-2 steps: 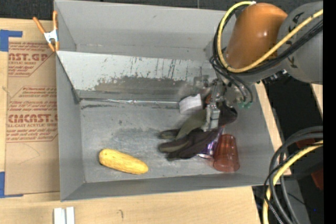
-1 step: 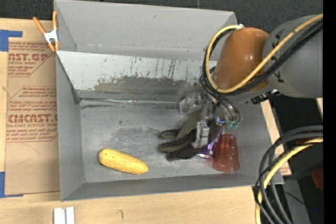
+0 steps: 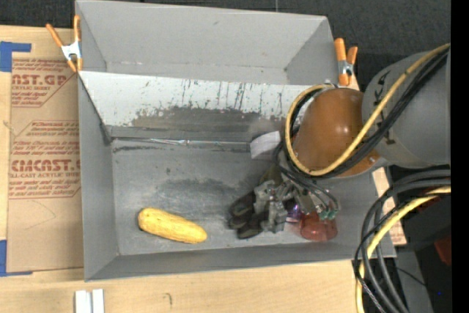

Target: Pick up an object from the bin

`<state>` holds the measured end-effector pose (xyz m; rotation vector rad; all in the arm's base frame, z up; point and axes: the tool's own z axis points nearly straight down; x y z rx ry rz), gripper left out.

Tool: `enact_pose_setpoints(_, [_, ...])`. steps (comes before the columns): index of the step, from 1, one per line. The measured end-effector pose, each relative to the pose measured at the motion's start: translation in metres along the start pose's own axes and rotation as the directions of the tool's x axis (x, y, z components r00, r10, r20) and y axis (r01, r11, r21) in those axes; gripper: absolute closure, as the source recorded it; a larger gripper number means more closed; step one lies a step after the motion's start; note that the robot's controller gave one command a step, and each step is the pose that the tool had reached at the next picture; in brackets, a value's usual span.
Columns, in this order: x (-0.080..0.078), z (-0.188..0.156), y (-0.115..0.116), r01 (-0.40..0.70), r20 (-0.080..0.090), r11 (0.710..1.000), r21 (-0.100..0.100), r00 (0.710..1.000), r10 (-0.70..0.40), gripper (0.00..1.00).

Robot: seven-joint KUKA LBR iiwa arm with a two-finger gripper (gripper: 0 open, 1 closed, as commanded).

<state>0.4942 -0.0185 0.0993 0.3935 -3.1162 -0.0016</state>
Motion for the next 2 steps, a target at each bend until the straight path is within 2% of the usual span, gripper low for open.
enact_pose_setpoints(1, [0.000, 0.000, 0.000, 0.000, 0.000, 1.000, 0.000, 1.000, 0.000, 1.00])
enact_pose_setpoints(2, [-0.030, -0.122, 0.031, -0.033, 0.003, 0.999, 0.001, 0.999, 0.033, 1.00])
